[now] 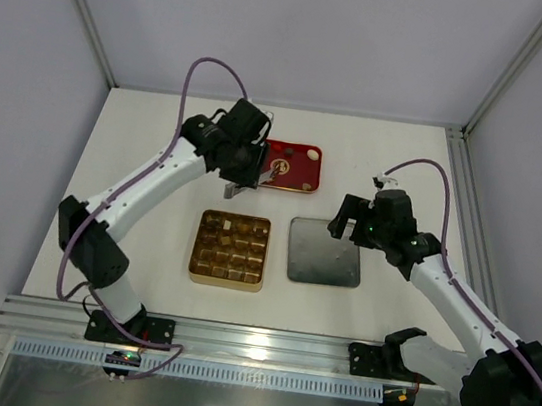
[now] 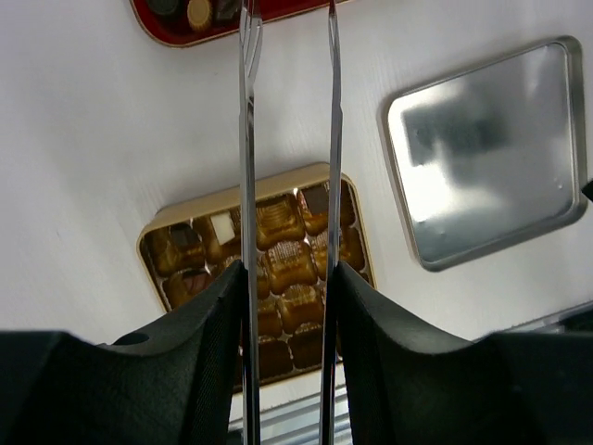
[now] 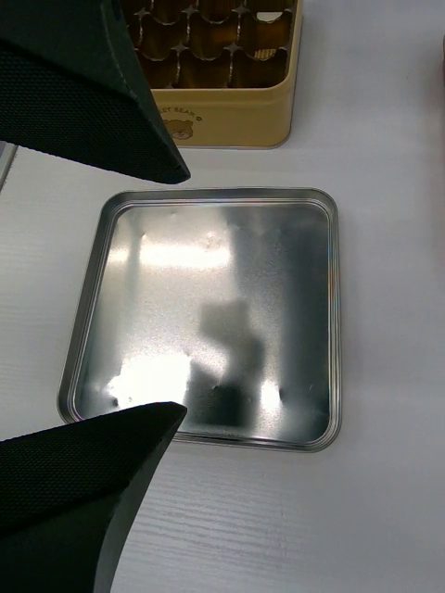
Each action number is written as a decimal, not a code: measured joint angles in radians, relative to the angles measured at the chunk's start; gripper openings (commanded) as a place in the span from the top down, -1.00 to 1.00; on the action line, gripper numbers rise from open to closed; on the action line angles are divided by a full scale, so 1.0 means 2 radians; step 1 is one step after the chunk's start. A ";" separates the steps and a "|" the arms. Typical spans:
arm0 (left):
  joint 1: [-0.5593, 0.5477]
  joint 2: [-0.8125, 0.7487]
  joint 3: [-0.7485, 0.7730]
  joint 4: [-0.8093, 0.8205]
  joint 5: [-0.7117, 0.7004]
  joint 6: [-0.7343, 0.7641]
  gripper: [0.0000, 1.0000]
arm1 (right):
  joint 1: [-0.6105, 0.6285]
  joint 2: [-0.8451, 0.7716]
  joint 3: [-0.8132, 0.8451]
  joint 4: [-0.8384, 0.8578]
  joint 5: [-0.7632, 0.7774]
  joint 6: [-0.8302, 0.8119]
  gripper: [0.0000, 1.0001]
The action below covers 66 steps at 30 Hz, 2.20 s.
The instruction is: Pack the chocolate
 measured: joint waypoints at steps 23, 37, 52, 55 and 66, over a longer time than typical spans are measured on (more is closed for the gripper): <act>0.053 0.201 0.137 0.004 -0.044 0.025 0.16 | 0.000 -0.013 0.000 -0.006 -0.006 -0.012 -0.99; 0.070 0.226 0.161 0.006 -0.065 0.027 0.17 | -0.002 -0.002 0.002 -0.006 -0.013 -0.016 -0.99; 0.079 0.259 0.182 0.008 -0.079 0.037 0.17 | -0.002 0.004 0.005 -0.008 -0.013 -0.025 -0.99; 0.080 0.264 0.186 0.008 -0.079 0.038 0.17 | -0.002 0.004 0.005 -0.008 -0.013 -0.025 -0.99; 0.080 0.277 0.192 0.009 -0.076 0.038 0.20 | -0.003 0.009 0.006 -0.011 -0.013 -0.027 -0.99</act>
